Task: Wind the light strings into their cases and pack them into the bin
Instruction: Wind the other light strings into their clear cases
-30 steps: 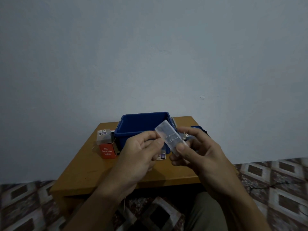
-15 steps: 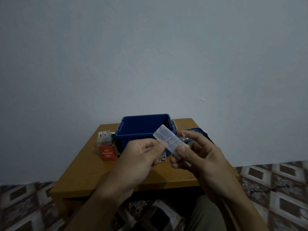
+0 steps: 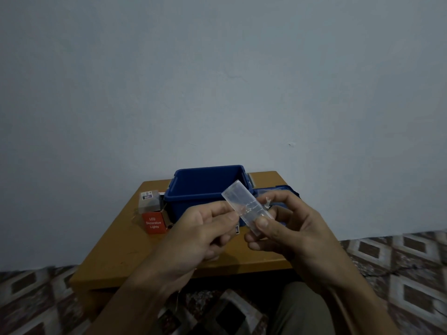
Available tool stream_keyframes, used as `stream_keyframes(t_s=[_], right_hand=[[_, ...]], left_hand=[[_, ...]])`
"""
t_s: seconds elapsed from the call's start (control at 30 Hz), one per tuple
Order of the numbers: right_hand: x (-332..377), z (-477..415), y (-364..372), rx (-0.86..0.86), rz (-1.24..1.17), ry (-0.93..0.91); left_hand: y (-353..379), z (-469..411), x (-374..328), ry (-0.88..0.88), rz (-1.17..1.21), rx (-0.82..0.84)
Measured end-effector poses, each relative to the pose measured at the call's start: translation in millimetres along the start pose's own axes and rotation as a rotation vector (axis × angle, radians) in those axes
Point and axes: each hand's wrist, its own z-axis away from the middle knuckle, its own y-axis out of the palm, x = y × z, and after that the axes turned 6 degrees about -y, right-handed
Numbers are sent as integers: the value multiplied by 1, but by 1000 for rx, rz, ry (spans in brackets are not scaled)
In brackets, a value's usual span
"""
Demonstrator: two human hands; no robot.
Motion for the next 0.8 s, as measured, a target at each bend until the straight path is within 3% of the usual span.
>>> stream_keyframes(t_s=[0.17, 0.33, 0.8], right_hand=[[-1, 0, 0, -9, -18, 6], [-5, -1, 1, -42, -10, -4], [-7, -3, 2, -140, -21, -34]], left_hand=[[-3, -1, 3, -22, 52, 55], [1, -2, 5, -13, 70, 10], [3, -1, 7, 38, -132, -66]])
